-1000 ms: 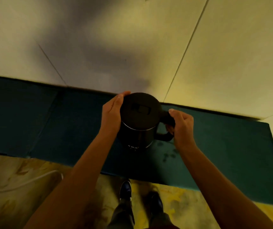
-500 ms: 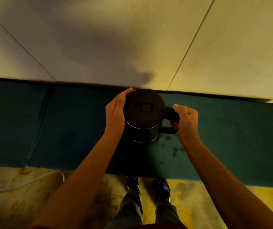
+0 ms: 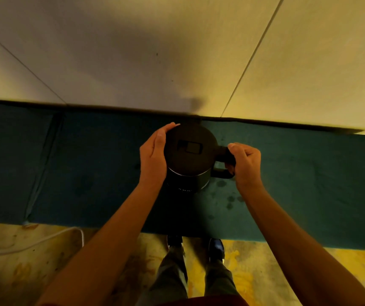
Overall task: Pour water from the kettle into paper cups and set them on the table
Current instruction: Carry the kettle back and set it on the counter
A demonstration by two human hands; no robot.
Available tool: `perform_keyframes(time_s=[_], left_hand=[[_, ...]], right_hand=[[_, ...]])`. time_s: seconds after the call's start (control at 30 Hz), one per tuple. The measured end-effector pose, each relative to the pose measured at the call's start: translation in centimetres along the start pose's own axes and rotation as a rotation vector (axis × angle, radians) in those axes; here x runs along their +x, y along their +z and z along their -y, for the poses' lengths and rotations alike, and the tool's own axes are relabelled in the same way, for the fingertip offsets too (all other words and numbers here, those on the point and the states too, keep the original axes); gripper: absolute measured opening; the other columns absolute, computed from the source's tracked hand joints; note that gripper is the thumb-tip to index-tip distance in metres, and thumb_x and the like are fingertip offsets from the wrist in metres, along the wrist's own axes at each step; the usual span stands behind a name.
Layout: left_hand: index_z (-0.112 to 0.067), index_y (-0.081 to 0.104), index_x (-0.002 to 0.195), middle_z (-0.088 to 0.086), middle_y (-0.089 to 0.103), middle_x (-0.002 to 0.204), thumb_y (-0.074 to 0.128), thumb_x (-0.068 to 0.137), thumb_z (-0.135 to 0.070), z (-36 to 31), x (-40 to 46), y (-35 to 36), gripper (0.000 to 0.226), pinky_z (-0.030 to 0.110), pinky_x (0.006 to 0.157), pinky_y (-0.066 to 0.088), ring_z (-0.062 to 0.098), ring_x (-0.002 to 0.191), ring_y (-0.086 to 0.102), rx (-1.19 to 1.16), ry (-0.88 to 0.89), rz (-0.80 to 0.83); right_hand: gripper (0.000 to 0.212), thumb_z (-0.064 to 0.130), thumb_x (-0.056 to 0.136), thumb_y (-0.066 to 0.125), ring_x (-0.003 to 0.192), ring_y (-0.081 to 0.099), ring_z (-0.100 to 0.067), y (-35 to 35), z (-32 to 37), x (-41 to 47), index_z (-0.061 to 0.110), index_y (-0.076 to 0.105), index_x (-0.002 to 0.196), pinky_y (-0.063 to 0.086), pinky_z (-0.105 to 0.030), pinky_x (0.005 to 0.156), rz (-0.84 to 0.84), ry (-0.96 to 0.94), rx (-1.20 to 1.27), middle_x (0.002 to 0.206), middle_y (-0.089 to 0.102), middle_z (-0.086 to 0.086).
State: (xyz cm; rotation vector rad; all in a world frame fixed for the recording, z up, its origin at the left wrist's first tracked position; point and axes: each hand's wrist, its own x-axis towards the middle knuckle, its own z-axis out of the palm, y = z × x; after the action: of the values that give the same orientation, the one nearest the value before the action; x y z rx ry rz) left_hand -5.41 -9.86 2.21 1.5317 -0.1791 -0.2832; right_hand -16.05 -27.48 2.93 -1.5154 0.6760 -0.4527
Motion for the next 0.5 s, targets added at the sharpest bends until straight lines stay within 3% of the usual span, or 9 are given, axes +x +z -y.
perform_keyframes(time_s=[0.37,0.5], left_hand=[[-0.020,0.068,0.123,0.000,0.069,0.124,0.038,0.107,-0.029,1.1,0.0,0.7,0.035,0.046,0.100,0.051,0.018,0.118,0.063,0.022,0.011,0.001],[-0.022,0.067,0.125,-0.004,0.068,0.125,0.038,0.107,-0.032,1.0,-0.2,1.1,0.036,0.039,0.099,0.052,0.015,0.118,0.063,0.049,0.034,-0.001]], right_hand=[[0.050,0.033,0.081,0.059,0.047,0.031,-0.026,-0.7,-2.3,0.6,-0.003,0.041,0.052,0.024,-0.043,0.045,0.000,0.002,0.038,0.051,0.035,-0.011],[0.053,0.031,0.084,0.058,0.047,0.034,-0.028,-1.0,-2.8,1.4,-0.009,0.040,0.054,0.028,-0.043,0.043,0.016,-0.013,0.030,0.049,0.034,-0.020]])
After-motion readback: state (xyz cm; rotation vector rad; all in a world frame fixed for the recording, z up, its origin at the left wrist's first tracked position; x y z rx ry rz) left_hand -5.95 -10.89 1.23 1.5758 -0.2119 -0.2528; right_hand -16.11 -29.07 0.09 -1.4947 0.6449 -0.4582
